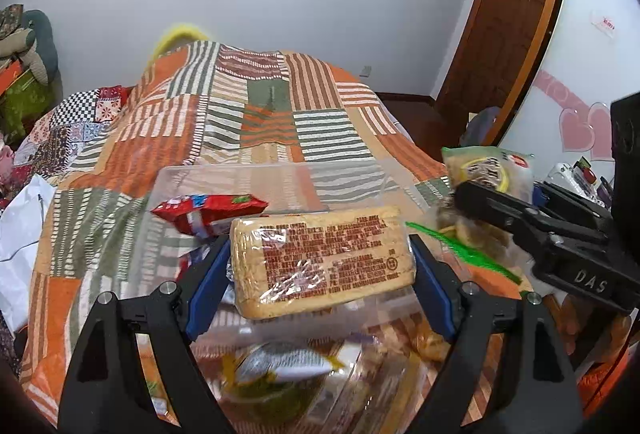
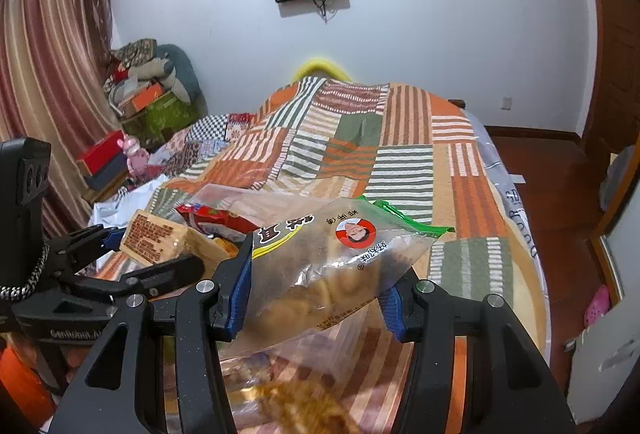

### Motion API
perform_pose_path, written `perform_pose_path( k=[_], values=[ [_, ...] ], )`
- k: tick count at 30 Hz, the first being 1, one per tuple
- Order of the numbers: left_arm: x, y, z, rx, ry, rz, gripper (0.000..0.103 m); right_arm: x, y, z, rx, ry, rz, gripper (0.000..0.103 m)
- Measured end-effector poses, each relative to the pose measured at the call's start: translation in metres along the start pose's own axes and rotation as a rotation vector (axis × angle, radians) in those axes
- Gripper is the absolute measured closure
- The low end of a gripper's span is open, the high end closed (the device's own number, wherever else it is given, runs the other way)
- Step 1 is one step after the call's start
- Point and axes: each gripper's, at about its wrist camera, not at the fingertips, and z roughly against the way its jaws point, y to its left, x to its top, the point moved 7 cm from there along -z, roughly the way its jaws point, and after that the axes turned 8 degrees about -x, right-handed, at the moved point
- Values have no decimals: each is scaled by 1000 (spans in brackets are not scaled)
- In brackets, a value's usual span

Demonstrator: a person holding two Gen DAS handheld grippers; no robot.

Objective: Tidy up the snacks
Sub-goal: 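Lift the cake and cracker bag and carry both over the clear box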

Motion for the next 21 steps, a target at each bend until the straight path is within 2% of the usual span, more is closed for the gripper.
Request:
perform_pose_path(
  k=[12, 21],
  values=[
    [5, 4, -40, -4, 64, 3, 19, 4, -3, -51, -18, 108, 78, 53],
    [-5, 13, -54, -33, 120, 53, 19, 1, -2, -67, -1, 177, 88, 51]
  ],
)
